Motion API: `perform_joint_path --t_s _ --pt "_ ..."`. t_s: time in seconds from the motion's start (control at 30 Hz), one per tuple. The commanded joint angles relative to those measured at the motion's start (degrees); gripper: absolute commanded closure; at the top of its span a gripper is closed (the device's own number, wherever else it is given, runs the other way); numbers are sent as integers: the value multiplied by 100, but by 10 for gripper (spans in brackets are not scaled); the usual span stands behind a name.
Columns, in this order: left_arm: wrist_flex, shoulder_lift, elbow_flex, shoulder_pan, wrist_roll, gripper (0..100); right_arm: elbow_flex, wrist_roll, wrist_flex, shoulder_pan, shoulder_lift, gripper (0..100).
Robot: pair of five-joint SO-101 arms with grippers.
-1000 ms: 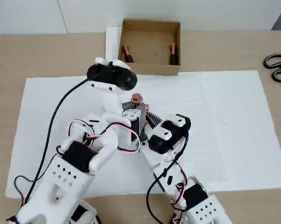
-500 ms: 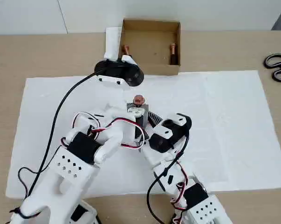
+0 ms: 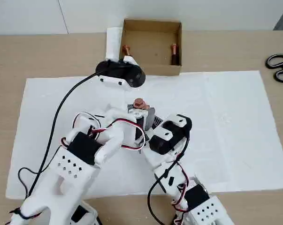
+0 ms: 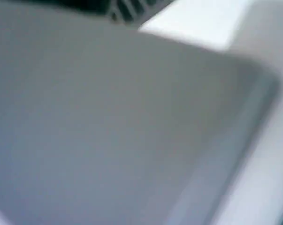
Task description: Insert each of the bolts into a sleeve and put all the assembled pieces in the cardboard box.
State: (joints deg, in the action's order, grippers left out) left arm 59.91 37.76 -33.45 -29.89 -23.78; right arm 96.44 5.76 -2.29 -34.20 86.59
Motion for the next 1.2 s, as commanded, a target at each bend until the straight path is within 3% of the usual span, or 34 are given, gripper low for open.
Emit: perform_joint_path --t_s 0.0,0.2,0.67,0.97,1.1,1.17 --pt "62 35 224 -88 -9 822 44 -79 171 -75 127 995" --pt "88 44 514 -44 -18 819 44 -79 171 -75 127 995" --pt "1196 35 1077 281 -167 819 44 -79 171 -57 127 995" --pt "1371 44 1314 369 615 819 44 -79 171 -57 127 995" --pt "1776 44 2026 1398 1732 819 44 -79 171 -48 127 995" --pt "1873 35 2202 2057 1916 819 44 -79 171 -48 127 995"
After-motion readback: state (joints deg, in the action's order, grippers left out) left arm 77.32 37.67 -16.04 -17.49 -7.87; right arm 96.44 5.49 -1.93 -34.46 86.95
